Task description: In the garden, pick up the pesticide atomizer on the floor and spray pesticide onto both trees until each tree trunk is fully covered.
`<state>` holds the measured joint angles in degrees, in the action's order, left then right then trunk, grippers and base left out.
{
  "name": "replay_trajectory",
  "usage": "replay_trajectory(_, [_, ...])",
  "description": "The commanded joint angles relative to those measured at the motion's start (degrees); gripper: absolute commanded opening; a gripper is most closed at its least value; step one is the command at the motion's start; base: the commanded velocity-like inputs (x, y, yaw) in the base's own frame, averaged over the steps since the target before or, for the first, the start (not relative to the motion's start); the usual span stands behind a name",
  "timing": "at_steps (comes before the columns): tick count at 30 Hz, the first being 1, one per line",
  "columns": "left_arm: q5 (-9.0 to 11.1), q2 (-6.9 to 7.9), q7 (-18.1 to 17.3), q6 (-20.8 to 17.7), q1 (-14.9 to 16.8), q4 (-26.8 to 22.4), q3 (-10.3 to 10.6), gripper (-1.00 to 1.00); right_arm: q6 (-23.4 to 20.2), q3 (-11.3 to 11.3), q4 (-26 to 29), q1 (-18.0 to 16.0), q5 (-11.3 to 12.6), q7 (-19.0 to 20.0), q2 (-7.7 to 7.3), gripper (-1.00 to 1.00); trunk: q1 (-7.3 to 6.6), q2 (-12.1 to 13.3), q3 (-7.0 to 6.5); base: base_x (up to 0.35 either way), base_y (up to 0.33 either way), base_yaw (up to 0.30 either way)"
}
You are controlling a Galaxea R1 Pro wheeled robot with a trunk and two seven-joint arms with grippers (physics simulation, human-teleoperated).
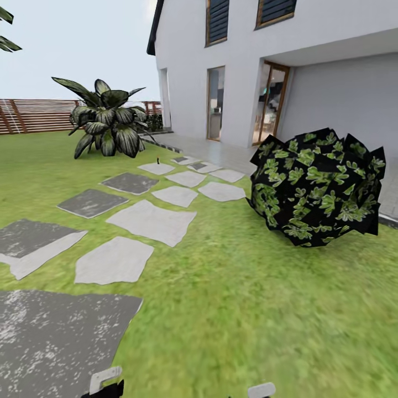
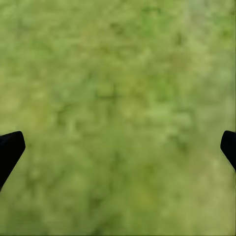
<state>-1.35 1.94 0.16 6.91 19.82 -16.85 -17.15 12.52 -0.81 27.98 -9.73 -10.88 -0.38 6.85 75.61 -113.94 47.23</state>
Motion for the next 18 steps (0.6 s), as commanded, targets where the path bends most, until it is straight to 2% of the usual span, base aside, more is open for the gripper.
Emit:
replay_trajectory(1, [-0.1,-0.01,0.0,0.2,0.0,0.1,-0.2,1.00,0.1,0.0,0.0,0.0,-0.3,0.0,0.00,1.00,0.03,0.0,0.05,0.336,0.000,0.000])
replay_trajectory(18, [-0.1,-0.01,0.0,0.2,0.0,0.1,-0.2,1.00,0.1,0.0,0.0,0.0,-0.3,0.0,0.00,1.00,0.03,0.0,0.05,0.336,0.000,0.000])
